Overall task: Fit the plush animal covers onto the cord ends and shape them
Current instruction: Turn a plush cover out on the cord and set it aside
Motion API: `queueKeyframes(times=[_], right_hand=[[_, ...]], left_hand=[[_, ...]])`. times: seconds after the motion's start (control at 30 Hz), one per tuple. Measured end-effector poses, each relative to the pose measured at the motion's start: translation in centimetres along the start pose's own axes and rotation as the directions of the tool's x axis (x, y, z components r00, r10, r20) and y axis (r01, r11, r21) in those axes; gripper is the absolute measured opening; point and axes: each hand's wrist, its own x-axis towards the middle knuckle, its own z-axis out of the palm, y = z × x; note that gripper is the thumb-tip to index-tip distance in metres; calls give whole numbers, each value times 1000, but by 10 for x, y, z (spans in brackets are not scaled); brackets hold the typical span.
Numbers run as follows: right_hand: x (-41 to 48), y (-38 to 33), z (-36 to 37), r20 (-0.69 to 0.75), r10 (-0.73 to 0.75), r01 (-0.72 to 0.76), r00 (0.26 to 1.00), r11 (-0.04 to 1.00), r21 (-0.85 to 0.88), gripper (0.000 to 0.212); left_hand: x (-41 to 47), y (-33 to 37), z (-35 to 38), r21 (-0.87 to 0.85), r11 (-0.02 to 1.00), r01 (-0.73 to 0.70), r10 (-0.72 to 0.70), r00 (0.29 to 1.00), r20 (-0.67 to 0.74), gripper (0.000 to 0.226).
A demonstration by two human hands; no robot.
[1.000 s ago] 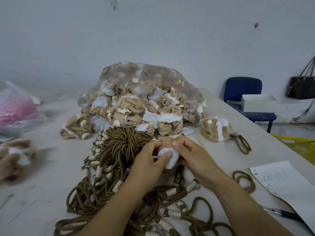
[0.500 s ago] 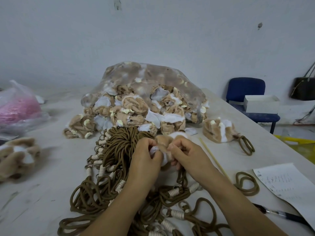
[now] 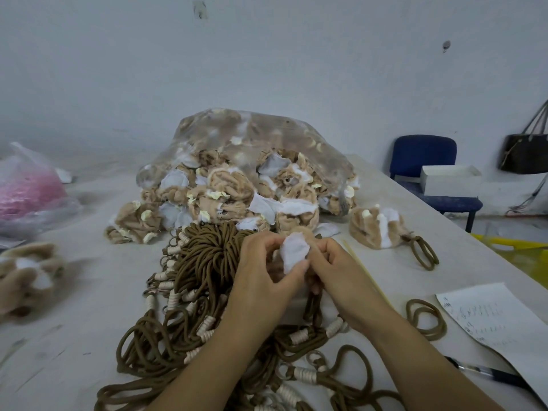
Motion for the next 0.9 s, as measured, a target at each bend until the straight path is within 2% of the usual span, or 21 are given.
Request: queueKeyframes(times=[0.07, 0.17, 0.3, 0.47, 0.53, 0.57, 0.63, 0.7, 0.8, 0.9], right_hand=[[-1, -2, -1, 7, 7, -7, 1000, 995, 97, 27], [-1, -4, -1, 48, 13, -23, 999, 978, 207, 18], [-3, -7, -1, 125, -10, -38, 992, 925, 378, 17], [-3, -6, -2, 124, -23, -24, 992, 930, 366, 31], [-3, -4, -4, 114, -22, -18, 993, 941, 337, 13], [-2, -2, -4, 105, -26, -11, 994, 943, 333, 14], [-1, 0, -6, 99, -25, -10, 995, 941, 337, 16], [-2, 0, -7, 104, -22, -13, 994, 947, 322, 8], [-3, 1, -6, 127, 2, -35, 992, 967, 252, 13], [-5, -1, -5, 144, 25, -59, 989, 970, 235, 13]], left_hand=[[0, -1, 3, 99, 989, -107, 105, 994, 25, 42], [0, -7, 4, 187, 969, -164, 151, 985, 81, 39], [2, -11, -1, 234, 948, -217, 193, 973, 123, 30], [4, -10, -3, 230, 923, -307, 262, 943, 205, 33], [3, -11, -3, 247, 910, -333, 284, 935, 213, 34], [2, -11, -2, 251, 908, -336, 287, 934, 214, 37], [0, -11, -1, 208, 941, -268, 224, 952, 210, 39], [1, -9, -1, 92, 990, -105, 88, 982, 170, 27], [3, -10, -4, -63, 996, 62, -57, 995, 76, 16], [6, -11, -8, 29, 994, 105, -109, 978, 179, 16]])
